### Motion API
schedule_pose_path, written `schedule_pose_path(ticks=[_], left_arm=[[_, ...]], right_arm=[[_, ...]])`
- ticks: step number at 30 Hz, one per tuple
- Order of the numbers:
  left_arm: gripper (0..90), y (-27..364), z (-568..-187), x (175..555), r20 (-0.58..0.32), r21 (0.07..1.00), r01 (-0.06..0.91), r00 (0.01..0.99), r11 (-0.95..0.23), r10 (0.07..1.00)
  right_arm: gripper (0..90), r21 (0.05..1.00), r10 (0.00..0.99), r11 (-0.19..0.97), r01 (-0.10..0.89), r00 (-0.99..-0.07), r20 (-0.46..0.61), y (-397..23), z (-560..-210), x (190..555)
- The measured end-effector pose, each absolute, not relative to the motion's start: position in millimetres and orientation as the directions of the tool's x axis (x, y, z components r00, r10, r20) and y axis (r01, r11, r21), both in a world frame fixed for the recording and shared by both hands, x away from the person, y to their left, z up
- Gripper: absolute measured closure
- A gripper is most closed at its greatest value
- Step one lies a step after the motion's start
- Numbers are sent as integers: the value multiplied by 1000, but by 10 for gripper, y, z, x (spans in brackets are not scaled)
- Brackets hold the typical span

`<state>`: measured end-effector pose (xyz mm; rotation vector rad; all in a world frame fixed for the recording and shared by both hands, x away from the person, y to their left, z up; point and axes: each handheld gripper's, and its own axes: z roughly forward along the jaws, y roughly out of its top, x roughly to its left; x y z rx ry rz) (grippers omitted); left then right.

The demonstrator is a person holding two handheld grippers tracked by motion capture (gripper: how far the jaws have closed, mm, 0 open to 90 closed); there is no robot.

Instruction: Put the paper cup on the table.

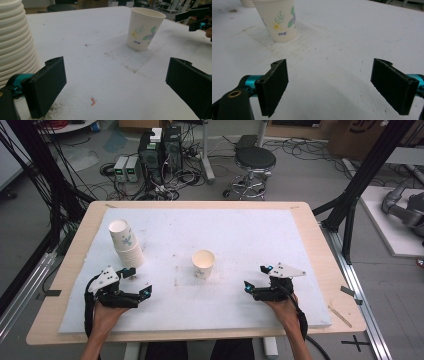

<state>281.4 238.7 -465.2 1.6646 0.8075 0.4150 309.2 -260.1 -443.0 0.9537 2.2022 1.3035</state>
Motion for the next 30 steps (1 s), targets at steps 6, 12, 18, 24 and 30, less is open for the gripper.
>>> schedule_pose_path(ticks=[6, 12, 18, 24, 30], left_arm=[[30, 2380, -4653, 2805, -137, 957, 277, 696, -88, 705], [30, 2377, -4652, 2804, -135, 956, 280, 693, -91, 708], [30, 2383, -4654, 2801, -142, 956, 280, 692, -82, 708], [30, 2390, -4657, 2801, -144, 957, 279, 689, -76, 710], [30, 2389, -4656, 2806, -146, 955, 284, 692, -80, 707]], right_arm=[[147, 881, 745, 301, 366, -667, 22, -2645, -4502, 3076], [147, 891, 751, 284, 354, -660, 23, -2679, -4501, 3052], [147, 896, 753, 282, 343, -658, 15, -2684, -4503, 3049], [147, 898, 757, 275, 342, -653, 16, -2687, -4504, 3040], [147, 897, 750, 285, 338, -661, 11, -2684, -4507, 3038]])
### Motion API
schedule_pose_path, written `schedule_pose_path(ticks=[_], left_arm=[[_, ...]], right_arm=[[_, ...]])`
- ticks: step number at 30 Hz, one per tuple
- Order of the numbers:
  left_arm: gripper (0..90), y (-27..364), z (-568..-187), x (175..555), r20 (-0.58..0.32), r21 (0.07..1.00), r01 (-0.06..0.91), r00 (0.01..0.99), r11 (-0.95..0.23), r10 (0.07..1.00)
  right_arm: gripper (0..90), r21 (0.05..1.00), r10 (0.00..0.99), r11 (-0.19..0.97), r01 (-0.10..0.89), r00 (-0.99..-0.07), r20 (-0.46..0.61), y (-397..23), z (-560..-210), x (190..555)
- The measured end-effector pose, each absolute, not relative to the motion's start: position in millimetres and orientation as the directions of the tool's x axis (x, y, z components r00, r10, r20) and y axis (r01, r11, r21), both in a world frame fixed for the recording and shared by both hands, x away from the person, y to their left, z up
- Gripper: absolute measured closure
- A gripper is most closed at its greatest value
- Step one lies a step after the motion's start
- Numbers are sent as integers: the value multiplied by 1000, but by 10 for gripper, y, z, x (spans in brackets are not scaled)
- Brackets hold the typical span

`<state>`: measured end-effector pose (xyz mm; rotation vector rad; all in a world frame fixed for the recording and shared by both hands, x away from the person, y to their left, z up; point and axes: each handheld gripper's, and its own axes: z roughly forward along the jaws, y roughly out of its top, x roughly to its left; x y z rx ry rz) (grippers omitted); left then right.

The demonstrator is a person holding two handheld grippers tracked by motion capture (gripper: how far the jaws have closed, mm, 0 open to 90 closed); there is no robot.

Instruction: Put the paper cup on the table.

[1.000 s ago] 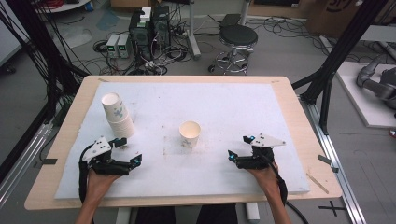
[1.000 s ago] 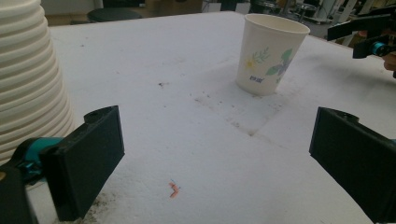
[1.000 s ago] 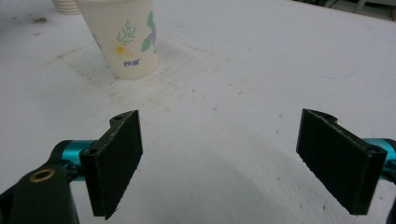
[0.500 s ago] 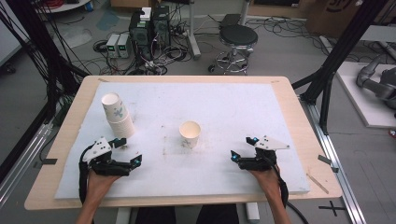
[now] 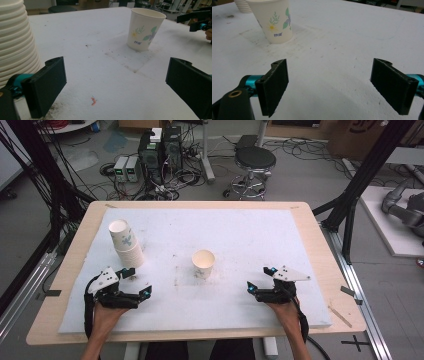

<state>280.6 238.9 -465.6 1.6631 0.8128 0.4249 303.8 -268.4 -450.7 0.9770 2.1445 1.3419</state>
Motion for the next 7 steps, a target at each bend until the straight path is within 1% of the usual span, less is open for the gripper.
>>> schedule_pose_path(ticks=[4, 7], left_arm=[[30, 2397, -4658, 2812, -159, 954, 292, 687, -70, 709], [30, 2391, -4659, 2802, -152, 956, 285, 684, -69, 713]], right_arm=[[147, 898, 751, 277, 341, -660, 19, -2688, -4509, 3038], [147, 896, 750, 276, 347, -661, 25, -2691, -4510, 3043]])
